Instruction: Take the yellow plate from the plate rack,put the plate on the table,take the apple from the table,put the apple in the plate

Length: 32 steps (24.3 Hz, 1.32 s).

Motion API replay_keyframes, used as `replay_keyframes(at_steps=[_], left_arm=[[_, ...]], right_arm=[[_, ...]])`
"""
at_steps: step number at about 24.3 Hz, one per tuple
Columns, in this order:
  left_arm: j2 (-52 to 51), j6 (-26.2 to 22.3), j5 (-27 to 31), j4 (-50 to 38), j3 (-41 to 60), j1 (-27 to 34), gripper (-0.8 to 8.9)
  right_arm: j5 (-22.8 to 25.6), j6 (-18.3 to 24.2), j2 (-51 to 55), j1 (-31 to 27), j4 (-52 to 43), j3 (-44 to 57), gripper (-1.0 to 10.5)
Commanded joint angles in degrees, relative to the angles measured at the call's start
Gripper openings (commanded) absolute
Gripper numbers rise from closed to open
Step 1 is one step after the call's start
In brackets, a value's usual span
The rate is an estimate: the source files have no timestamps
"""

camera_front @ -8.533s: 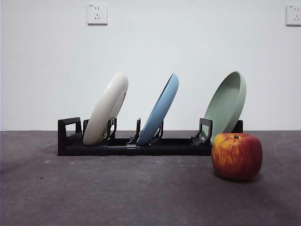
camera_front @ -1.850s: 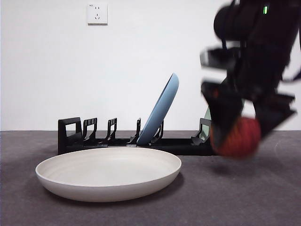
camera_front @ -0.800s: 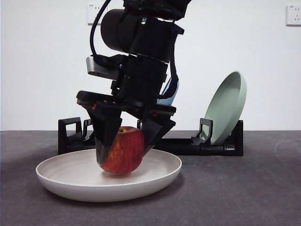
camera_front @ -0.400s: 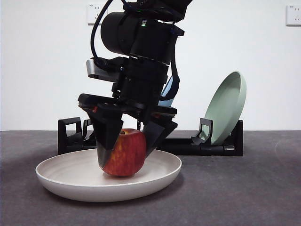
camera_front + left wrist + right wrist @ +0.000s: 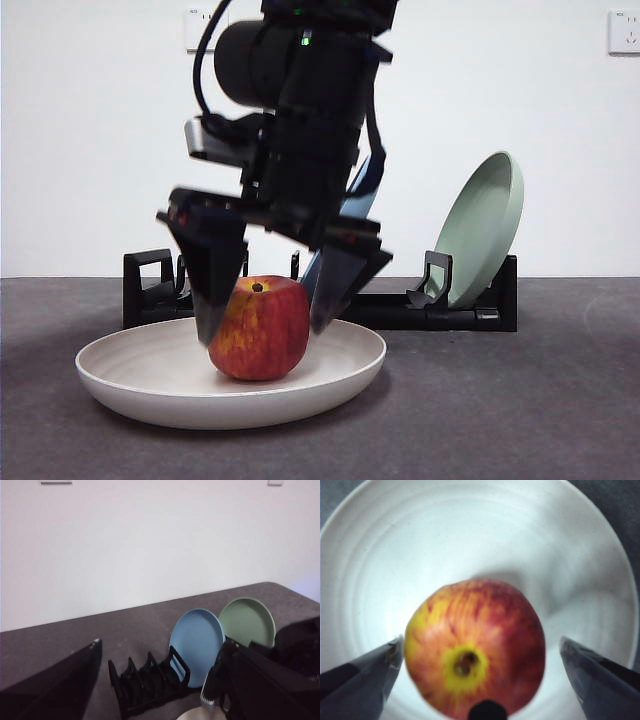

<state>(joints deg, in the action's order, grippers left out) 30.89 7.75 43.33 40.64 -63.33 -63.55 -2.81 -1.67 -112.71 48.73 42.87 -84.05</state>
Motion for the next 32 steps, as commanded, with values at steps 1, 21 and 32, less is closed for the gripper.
replay_keyframes(at_steps=[1, 21, 32], left_arm=[[1.0, 1.3, 0.0, 0.5, 0.2, -0.1, 4.07], [28.0, -18.1, -10.2, 3.9, 0.2, 3.9, -0.13], [19.4, -12.3, -28.5, -1.4, 3.6, 31.5, -0.13]], right_arm=[[0.2, 0.3, 3.1, 0.0, 1.5, -2.1, 5.4], [0.2, 5.4, 34.6, -10.4, 14.2, -3.2, -0.1], [0.2, 5.6, 54.6, -26.6, 8.3, 7.3, -0.1]])
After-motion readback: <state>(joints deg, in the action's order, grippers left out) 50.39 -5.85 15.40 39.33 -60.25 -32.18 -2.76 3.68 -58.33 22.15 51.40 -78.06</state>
